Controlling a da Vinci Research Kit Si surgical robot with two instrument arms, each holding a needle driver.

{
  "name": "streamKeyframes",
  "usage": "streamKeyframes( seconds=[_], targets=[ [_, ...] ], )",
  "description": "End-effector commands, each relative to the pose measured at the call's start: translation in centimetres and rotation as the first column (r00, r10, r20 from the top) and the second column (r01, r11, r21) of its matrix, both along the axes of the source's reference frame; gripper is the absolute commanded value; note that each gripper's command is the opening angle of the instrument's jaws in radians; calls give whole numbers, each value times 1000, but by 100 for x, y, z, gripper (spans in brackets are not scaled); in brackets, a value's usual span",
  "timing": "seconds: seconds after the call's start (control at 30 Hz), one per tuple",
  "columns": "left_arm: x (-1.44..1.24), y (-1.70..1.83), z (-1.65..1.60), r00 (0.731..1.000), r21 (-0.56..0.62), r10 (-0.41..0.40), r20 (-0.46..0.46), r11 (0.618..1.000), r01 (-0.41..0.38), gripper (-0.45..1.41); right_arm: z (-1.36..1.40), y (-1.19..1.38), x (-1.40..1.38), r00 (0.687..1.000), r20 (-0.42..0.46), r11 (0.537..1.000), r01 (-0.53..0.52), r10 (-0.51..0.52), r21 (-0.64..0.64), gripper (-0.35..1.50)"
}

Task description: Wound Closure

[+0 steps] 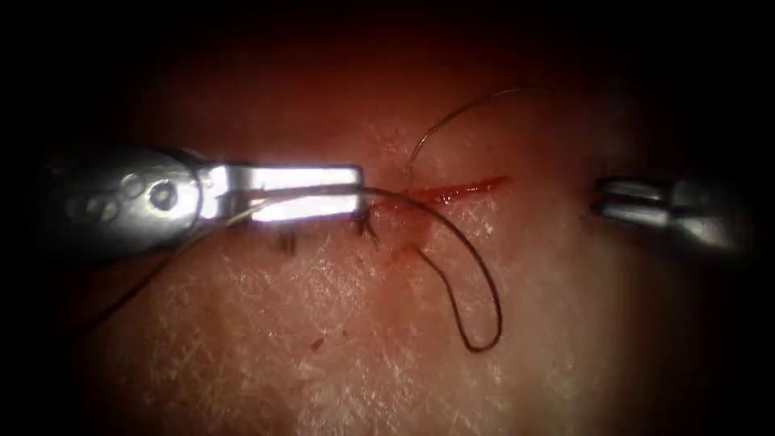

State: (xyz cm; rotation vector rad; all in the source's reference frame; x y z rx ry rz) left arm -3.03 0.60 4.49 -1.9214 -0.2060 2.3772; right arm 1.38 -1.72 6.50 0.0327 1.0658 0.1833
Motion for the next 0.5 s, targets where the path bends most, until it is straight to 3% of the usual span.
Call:
streamKeyframes(
  seconds=[0.03, 0.23, 0.5],
  targets=[
    [-8, 4, 9, 1000, 3, 0, 8, 1000, 0, -45, 30, -7, 30, 1000, -18, 1000, 11, -11, -11, -35],
    [-15, 18, 34, 1000, 18, -11, 24, 1000, 10, -45, 55, -24, 71, 998, -53, 999, 42, -44, -34, -35],
    [-19, 24, 97, 1000, 44, -27, 7, 999, 27, -45, 52, -36, 110, 989, -122, 996, 82, -84, -22, -35]
  ],
)
